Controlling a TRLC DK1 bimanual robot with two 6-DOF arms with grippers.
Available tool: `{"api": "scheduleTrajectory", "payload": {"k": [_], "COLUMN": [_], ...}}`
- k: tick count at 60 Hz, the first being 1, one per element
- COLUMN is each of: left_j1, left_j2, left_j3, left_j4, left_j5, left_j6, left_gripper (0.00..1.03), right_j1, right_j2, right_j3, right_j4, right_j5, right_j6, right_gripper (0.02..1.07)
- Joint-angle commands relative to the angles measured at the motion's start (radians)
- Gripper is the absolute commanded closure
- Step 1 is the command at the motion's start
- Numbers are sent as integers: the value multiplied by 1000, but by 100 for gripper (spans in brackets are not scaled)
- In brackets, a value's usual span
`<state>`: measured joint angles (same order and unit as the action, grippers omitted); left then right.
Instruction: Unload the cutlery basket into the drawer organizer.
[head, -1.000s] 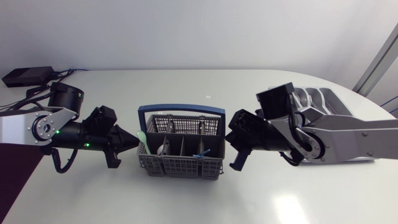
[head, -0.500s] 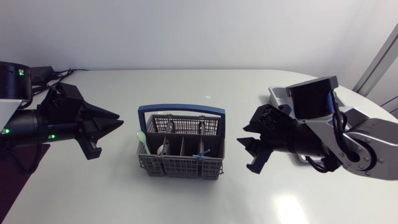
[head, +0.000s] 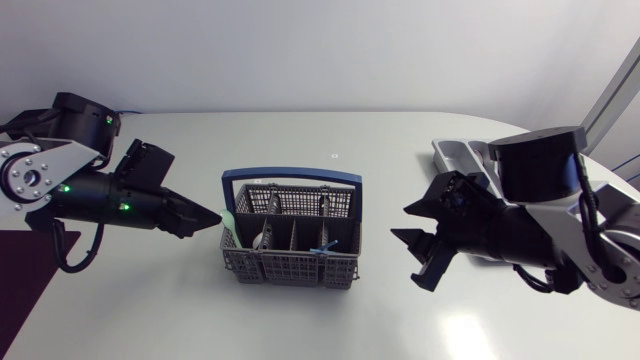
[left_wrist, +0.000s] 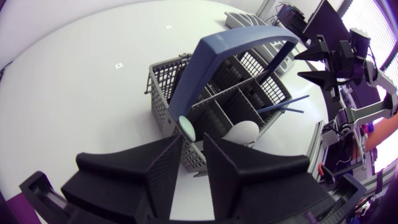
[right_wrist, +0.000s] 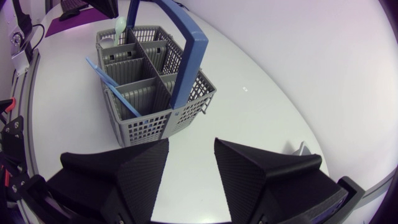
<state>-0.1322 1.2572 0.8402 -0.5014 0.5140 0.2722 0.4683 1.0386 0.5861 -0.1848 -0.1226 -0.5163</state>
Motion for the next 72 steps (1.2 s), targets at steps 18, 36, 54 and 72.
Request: {"api": "scheduleTrajectory", "payload": {"k": [18, 36, 54, 72], "left_j1": [-37, -41, 5, -24], "left_j2": [100, 113, 36, 90], "left_j3": [103, 109, 102, 102], "left_j4": [-45, -65, -77, -58], "left_j5": [3, -20, -23, -57], "left_j6": [-93, -102, -85, -85], "left_gripper": [76, 79, 79, 79], "right_j1": [4, 3, 3, 3], "right_j2": [-18, -31, -32, -32], "right_j3": [-40, -54, -68, -71], "right_j4": [-21, -24, -22, -22], "right_j5": [0, -11, -14, -15], "right_j6": [27, 22, 18, 16], "right_gripper": [49, 47, 46, 46]}}
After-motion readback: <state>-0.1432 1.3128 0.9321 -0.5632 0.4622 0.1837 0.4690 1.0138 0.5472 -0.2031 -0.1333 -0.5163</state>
